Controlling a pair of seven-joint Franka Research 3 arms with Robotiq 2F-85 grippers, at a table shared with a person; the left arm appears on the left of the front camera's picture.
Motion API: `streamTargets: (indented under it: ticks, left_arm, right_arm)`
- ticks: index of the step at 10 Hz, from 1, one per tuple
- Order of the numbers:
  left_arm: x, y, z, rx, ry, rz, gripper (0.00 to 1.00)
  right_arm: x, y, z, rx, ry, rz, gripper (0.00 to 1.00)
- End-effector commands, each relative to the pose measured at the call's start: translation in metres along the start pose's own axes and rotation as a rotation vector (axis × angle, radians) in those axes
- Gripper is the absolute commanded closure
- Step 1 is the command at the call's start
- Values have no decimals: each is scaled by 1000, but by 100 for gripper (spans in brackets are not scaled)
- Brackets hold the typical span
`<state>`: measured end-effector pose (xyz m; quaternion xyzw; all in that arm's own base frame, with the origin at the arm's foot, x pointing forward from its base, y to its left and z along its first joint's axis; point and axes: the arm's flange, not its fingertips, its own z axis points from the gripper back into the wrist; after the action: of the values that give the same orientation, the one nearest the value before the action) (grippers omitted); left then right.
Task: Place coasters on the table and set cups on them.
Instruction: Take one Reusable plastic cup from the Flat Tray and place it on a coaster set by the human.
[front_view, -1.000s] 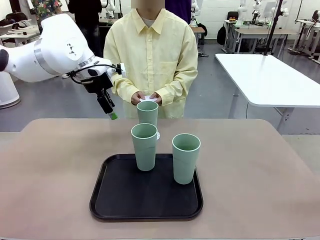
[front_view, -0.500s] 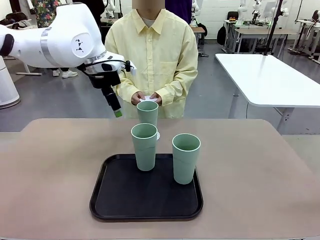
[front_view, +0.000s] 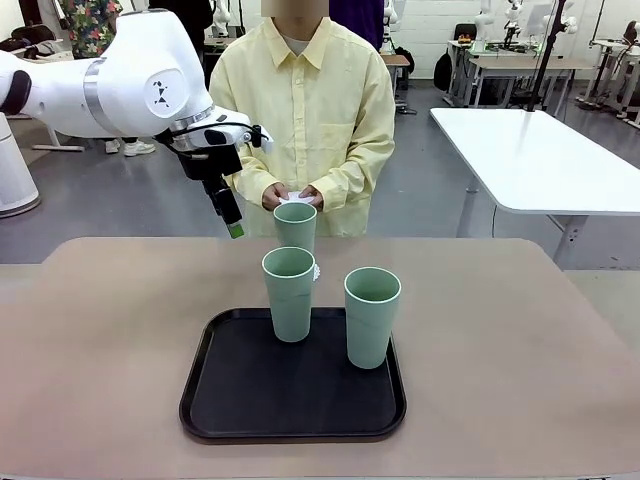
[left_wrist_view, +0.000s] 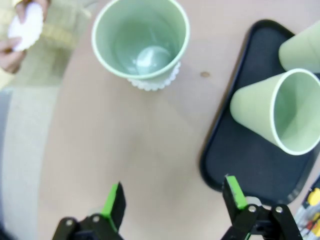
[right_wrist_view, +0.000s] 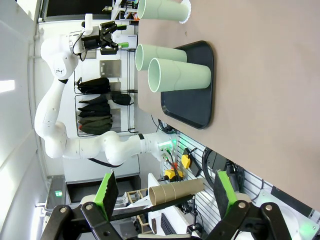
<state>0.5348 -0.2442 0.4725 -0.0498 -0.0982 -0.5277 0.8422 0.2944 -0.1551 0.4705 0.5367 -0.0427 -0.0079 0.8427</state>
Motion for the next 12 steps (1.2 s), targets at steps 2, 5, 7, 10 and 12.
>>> streamTargets:
  ticks: [2, 5, 7, 10, 12]
  left_arm:
    - [-5, 1, 3, -1, 6, -20, 0]
    - [-41, -52, 15, 41, 24, 283, 0]
    - [-106, -91, 24, 66, 20, 492, 0]
    - [-182, -111, 55, 105, -44, 586, 0]
    - [-163, -104, 45, 81, 1, 555, 0]
  right_arm:
    - [0, 1, 0, 9, 0, 6, 0]
    - [0, 1, 0, 9, 0, 6, 0]
    - [0, 1, 0, 9, 0, 6, 0]
    - [0, 1, 0, 9, 0, 6, 0]
    - [0, 1, 0, 9, 0, 6, 0]
